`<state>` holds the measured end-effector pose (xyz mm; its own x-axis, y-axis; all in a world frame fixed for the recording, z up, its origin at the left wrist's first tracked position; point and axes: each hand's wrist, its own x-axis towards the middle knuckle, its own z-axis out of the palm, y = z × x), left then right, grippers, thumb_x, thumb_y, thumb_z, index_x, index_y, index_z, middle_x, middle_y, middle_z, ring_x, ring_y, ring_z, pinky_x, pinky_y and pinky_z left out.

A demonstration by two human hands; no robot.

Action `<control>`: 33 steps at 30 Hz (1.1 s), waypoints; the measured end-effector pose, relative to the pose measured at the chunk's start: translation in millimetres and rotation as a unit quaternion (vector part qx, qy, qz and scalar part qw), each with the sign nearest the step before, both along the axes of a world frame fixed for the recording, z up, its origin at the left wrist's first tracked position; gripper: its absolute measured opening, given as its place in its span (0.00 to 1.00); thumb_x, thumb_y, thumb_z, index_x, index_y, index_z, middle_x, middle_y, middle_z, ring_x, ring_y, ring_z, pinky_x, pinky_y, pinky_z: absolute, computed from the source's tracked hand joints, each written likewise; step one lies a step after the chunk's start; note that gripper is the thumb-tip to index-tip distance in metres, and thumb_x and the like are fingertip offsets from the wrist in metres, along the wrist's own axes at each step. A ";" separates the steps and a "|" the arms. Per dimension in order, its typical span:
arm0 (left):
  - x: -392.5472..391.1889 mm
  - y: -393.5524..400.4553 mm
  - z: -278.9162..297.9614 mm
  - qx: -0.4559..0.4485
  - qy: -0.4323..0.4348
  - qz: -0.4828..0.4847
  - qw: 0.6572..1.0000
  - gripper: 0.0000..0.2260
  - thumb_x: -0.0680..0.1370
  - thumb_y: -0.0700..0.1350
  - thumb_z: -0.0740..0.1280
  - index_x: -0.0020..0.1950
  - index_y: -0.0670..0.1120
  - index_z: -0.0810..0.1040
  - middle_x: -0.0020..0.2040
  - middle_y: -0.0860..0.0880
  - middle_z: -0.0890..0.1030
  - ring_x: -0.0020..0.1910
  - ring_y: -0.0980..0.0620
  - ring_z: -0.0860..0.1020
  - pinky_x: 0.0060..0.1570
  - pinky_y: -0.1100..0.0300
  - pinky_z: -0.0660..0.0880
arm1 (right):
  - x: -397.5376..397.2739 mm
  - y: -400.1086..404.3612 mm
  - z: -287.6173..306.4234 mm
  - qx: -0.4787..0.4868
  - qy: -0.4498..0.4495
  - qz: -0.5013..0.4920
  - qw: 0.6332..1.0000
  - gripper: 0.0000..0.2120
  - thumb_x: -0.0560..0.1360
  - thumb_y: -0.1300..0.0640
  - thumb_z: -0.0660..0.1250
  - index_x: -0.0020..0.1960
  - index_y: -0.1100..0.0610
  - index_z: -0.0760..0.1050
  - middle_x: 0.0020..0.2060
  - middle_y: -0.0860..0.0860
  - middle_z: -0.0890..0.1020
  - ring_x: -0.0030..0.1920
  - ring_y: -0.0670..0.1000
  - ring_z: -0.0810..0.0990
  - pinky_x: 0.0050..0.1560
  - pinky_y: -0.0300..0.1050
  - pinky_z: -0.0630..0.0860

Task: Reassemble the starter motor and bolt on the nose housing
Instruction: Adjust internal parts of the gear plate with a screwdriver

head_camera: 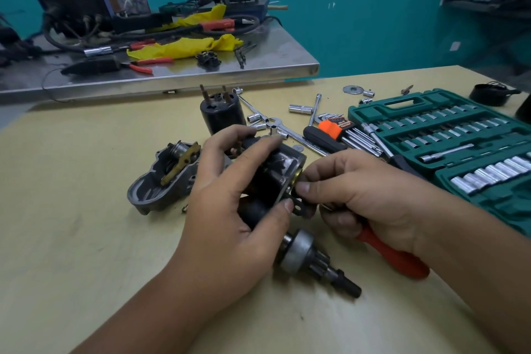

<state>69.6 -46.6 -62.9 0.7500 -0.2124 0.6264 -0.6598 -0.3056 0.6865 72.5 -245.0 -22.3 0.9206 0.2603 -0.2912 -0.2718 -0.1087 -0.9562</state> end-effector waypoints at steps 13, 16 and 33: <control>1.3 -3.7 -2.3 -0.049 0.014 0.002 0.999 0.30 0.71 0.40 0.75 0.73 0.53 0.76 0.71 0.53 0.68 0.69 0.38 0.75 0.61 0.38 0.79 | 0.2 2.7 -1.2 -0.209 -0.191 -0.009 0.959 0.09 0.80 0.59 0.70 0.40 0.57 0.80 0.30 0.50 0.82 0.28 0.52 0.82 0.32 0.48 0.76; -0.1 -6.0 -3.4 -0.051 0.007 0.017 0.999 0.30 0.71 0.39 0.75 0.72 0.53 0.76 0.71 0.54 0.67 0.68 0.39 0.76 0.58 0.40 0.80 | -0.3 3.3 -2.2 -0.201 -0.169 -0.011 0.965 0.12 0.82 0.58 0.67 0.40 0.59 0.78 0.28 0.49 0.78 0.22 0.50 0.74 0.23 0.40 0.69; 1.4 -9.0 0.6 -0.089 0.025 0.008 0.996 0.29 0.71 0.38 0.75 0.71 0.53 0.78 0.70 0.54 0.69 0.67 0.39 0.77 0.52 0.55 0.83 | 0.4 6.4 0.6 -0.113 -0.104 -0.024 0.988 0.09 0.79 0.60 0.71 0.40 0.59 0.82 0.30 0.53 0.79 0.25 0.52 0.75 0.27 0.43 0.69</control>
<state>71.1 -55.7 -62.3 0.7837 -0.0900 0.6146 -0.6194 -0.1867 0.7625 72.9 -238.6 -21.7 0.9764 0.1638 -0.1404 -0.0825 -0.3177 -0.9446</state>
